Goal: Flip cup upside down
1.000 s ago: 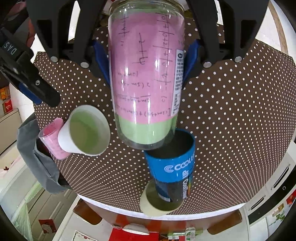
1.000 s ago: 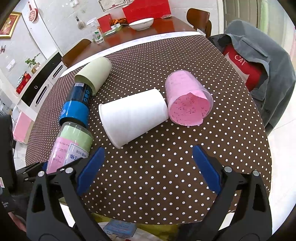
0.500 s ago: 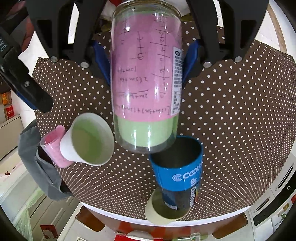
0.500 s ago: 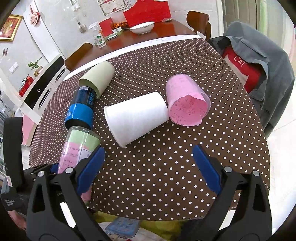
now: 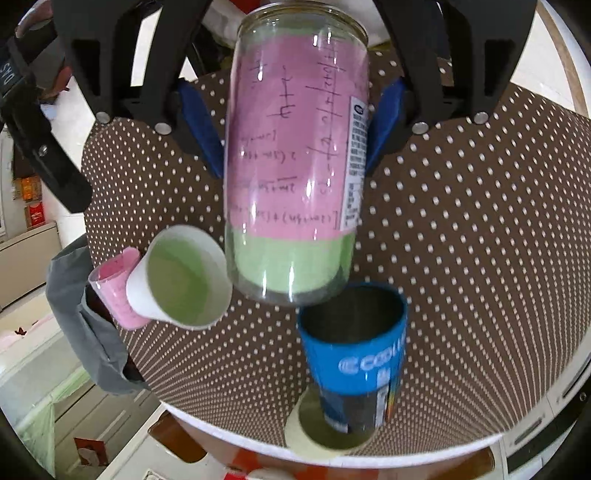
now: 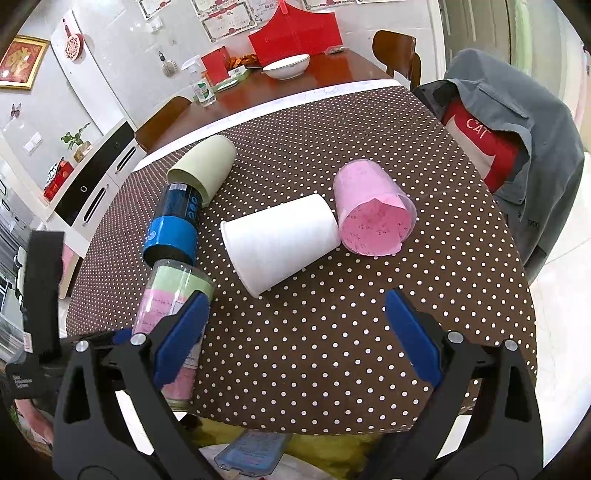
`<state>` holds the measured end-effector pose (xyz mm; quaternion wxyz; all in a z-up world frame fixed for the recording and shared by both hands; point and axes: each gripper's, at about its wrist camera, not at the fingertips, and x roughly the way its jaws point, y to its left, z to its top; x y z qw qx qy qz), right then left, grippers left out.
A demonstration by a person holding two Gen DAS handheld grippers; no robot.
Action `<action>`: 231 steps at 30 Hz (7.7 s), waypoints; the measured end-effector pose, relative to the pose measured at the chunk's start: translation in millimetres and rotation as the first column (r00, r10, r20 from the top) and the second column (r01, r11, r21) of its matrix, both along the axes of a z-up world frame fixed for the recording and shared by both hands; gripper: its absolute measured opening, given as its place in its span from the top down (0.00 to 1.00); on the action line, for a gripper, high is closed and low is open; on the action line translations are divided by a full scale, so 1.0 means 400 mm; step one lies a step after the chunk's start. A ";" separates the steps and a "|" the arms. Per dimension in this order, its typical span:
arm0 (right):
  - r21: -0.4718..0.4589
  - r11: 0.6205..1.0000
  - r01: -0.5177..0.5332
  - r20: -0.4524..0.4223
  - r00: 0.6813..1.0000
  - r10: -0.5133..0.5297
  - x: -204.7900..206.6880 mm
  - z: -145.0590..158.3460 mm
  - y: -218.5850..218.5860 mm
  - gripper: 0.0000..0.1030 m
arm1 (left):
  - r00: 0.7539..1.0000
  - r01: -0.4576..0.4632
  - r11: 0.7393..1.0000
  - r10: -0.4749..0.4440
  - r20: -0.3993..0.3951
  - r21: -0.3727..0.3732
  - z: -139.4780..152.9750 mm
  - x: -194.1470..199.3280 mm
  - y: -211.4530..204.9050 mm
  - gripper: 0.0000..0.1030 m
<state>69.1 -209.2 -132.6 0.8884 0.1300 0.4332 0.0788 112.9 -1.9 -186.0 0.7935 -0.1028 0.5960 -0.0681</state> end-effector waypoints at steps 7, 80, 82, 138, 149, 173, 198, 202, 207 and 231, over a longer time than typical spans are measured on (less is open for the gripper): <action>0.010 1.000 -0.001 0.010 1.000 0.001 -0.004 0.009 -0.001 0.09 | 0.997 0.011 1.000 -0.012 0.082 0.018 0.065 -0.019 0.010 0.29; 0.003 0.986 -0.165 -0.239 0.958 0.161 0.143 -0.123 0.382 0.30 | 0.989 0.019 0.999 -0.026 0.146 0.050 -0.009 0.054 0.338 0.29; -0.006 0.986 -0.166 -0.223 0.962 0.160 0.136 -0.112 0.376 0.30 | 0.988 0.015 0.999 -0.023 0.153 0.051 -0.002 0.049 0.332 0.29; -0.061 0.976 -0.210 0.010 0.978 0.211 0.070 0.043 0.327 0.25 | 0.946 -0.028 0.997 0.005 0.323 0.066 0.169 -0.004 0.274 0.29; -0.027 0.978 -0.205 0.072 0.976 0.207 -0.019 0.083 0.270 0.25 | 0.924 -0.017 0.996 -0.018 0.383 0.086 0.214 -0.107 0.208 0.29; -0.064 0.995 -0.076 0.274 0.957 0.091 -0.200 0.178 0.101 0.25 | 0.828 0.008 0.989 -0.089 0.553 0.147 0.331 -0.258 0.011 0.29; -0.103 0.994 -0.047 0.483 0.871 0.091 -0.267 0.290 0.060 0.19 | 0.670 -0.061 0.981 -0.095 0.736 0.182 0.463 -0.343 -0.046 0.29; -0.106 0.994 -0.040 0.504 0.859 0.088 -0.277 0.302 0.056 0.17 | 0.649 -0.066 0.981 -0.095 0.754 0.180 0.477 -0.352 -0.047 0.29; -0.114 0.993 -0.037 0.519 0.850 0.091 -0.288 0.310 0.055 0.15 | 0.636 -0.066 0.983 -0.093 0.766 0.174 0.485 -0.359 -0.047 0.29; -0.102 0.994 -0.045 0.512 0.854 0.091 -0.296 0.301 0.048 0.10 | 0.649 -0.075 0.982 -0.085 0.756 0.174 0.473 -0.360 -0.047 0.23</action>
